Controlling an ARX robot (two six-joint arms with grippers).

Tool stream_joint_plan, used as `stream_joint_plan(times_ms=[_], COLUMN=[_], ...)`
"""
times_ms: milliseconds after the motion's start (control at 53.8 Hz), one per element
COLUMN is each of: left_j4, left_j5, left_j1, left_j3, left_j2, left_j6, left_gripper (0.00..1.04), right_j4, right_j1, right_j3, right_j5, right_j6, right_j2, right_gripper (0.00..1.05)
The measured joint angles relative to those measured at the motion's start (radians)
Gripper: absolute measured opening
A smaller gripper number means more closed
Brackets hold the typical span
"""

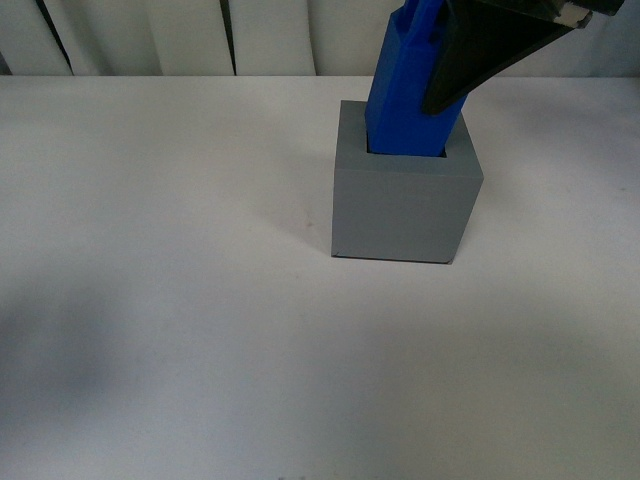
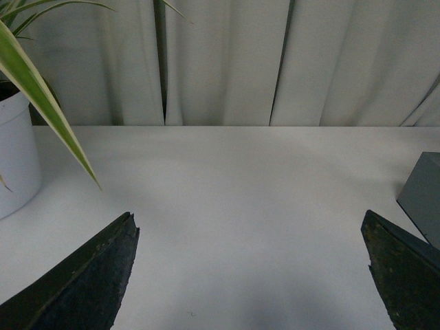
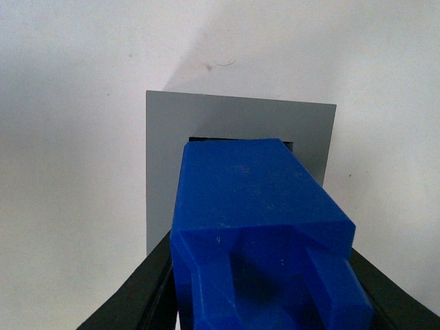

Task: Insert blue part into gray base

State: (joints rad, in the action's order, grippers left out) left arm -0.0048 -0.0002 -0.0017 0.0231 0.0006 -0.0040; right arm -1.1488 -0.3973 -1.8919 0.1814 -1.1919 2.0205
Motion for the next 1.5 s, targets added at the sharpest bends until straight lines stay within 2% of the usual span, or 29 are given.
stream_joint_plan(times_ms=[1505], left_j4=[0.000], left_j5=[0.000], left_j1=[0.000], left_j3=[0.000], left_j2=[0.000], left_j6=[0.000], left_gripper=[0.99], right_j4=[0.004], right_j1=[0.019], right_j3=[0.009], right_j5=[-0.019], right_j6=[0.000], right_j2=[0.000], right_gripper=[0.48])
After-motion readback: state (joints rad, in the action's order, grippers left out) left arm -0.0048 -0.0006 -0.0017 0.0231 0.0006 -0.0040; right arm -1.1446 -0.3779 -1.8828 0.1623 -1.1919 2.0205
